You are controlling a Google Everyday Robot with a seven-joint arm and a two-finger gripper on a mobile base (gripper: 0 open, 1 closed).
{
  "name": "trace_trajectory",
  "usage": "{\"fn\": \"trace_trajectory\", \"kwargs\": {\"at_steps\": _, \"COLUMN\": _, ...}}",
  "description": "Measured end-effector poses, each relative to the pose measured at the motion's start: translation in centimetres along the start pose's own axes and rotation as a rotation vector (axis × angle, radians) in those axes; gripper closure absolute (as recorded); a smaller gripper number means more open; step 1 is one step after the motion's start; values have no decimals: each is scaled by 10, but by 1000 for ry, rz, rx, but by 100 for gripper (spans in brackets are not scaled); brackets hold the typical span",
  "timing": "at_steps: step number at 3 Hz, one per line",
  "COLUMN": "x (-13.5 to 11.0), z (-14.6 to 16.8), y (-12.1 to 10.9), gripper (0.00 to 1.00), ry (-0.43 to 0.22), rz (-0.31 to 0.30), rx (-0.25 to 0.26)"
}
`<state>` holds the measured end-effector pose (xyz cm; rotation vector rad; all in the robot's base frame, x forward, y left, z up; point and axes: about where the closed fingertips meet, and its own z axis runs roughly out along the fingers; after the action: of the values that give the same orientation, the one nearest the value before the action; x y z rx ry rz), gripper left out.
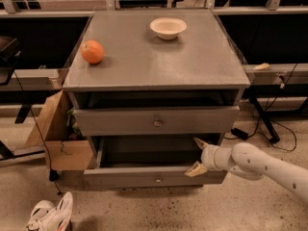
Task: Close middle drawer
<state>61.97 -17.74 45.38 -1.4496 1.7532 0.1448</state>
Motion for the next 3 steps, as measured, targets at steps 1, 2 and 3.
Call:
{"fn": "trace_trajectory", "kwargs": {"at_steps": 1, "x": 1, "z": 2, "y": 4, "gripper": 42, "ry": -5, "rz": 4, "rx": -17}}
{"fn": "trace_trajectory", "kwargs": {"at_steps": 2, "x": 1, "z": 1, "y": 5, "gripper": 65, "ry": -5, "rz": 4, "rx": -20}}
{"fn": "trace_trajectory", "kwargs": {"at_steps": 3, "x": 0, "z": -2, "y": 9, "gripper": 89, "ry": -5, "rz": 5, "rx": -20}}
